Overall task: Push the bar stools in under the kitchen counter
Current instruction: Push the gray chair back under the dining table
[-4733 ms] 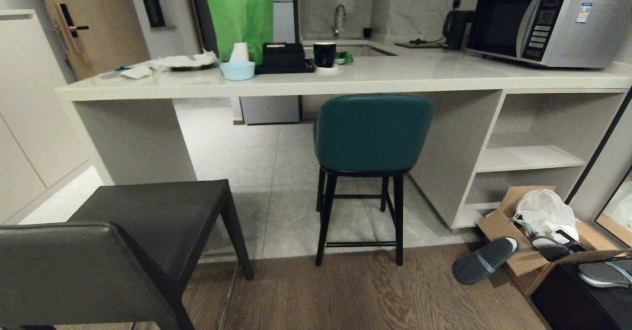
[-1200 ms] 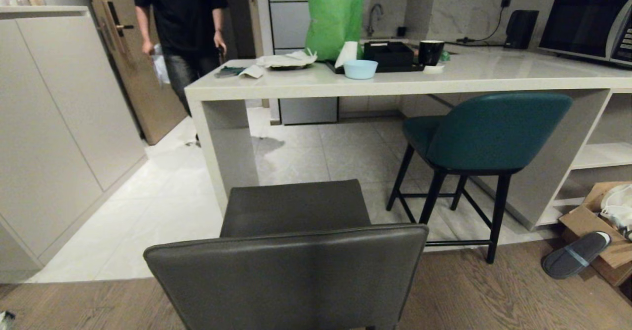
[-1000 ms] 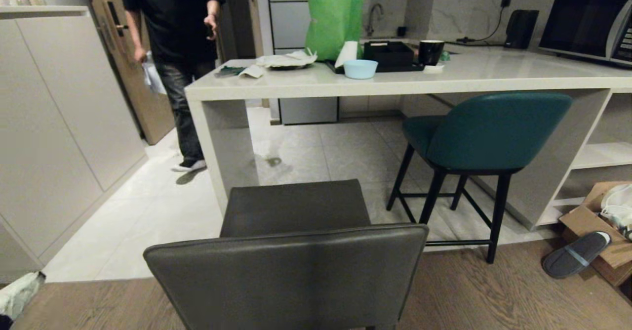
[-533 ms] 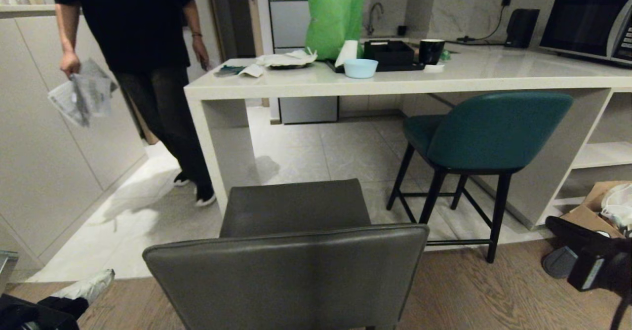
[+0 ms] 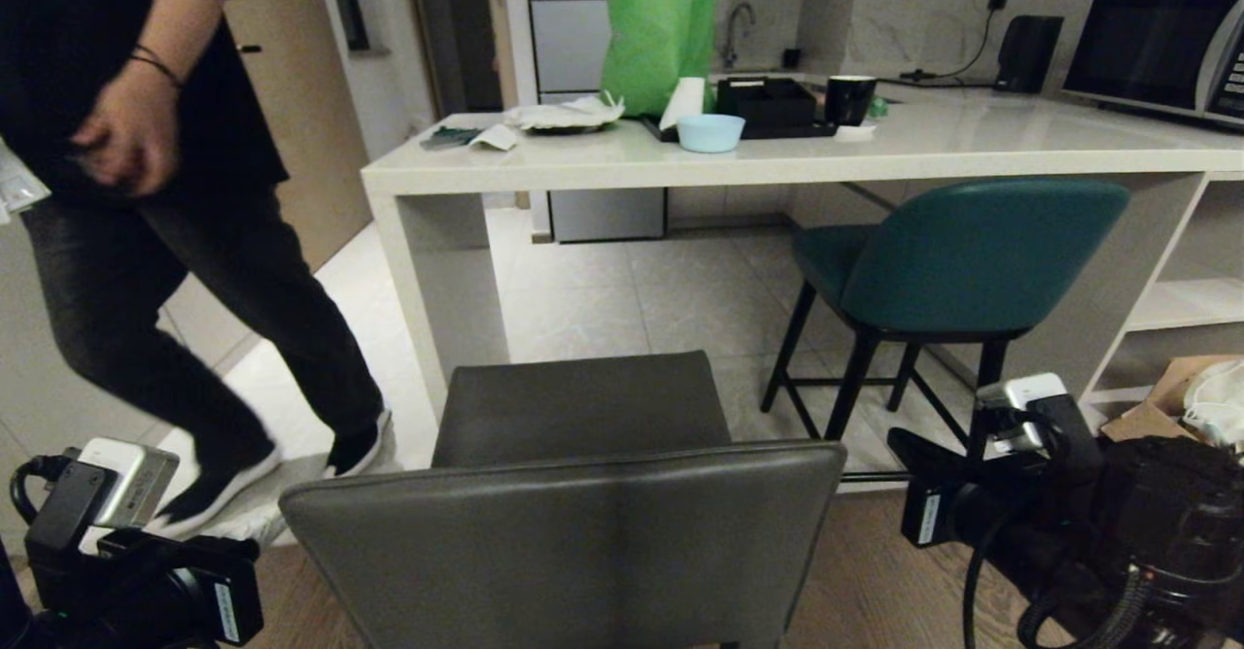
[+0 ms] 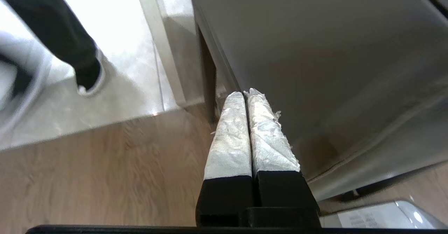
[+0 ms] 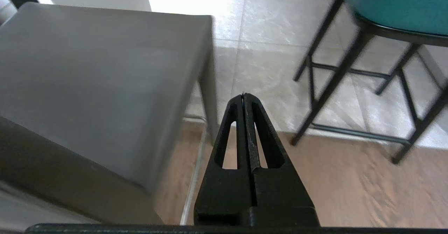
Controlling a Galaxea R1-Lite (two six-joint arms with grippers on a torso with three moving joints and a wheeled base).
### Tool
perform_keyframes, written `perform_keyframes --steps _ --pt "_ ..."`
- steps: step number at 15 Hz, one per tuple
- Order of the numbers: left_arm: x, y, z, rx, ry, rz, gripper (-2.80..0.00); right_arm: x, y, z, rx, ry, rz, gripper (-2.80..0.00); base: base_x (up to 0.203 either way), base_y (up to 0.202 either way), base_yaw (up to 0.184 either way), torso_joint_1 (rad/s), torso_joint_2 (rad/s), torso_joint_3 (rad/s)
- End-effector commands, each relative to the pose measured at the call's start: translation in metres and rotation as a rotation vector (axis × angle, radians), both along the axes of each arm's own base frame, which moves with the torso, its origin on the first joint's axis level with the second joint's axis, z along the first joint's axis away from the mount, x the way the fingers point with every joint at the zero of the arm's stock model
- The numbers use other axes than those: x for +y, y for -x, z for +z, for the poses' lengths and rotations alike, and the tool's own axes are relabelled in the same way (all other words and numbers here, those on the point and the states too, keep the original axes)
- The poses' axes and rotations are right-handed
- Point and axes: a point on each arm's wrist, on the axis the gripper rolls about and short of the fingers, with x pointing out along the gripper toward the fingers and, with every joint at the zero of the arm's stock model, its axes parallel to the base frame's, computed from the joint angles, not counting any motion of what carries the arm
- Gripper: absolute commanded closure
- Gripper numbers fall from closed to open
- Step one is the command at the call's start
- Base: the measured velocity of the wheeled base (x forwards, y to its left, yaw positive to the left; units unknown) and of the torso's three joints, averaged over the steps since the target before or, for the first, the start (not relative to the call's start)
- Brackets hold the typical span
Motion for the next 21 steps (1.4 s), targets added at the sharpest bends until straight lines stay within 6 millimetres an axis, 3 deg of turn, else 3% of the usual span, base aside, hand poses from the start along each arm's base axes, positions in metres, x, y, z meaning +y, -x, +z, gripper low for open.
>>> perform_keyframes --steps 1,8,21 --pt "-0.002 -0.007 -0.010 0.062 -0.006 -0.011 0.00 0.018 -0.006 -0.018 0.036 0.024 0.042 0.00 0.000 0.000 0.000 0.000 0.00 0.000" --pt "-0.014 -0.007 -0.008 0.046 0.018 -0.080 0.00 0.058 -0.014 -0.022 0.011 0.017 0.150 0.00 0.000 0.000 0.000 0.000 0.00 0.000" --pt "-0.019 -0.008 -0.007 0.038 0.018 -0.104 0.00 0.060 -0.019 -0.027 0.017 0.021 0.127 0.00 0.000 0.000 0.000 0.000 0.00 0.000"
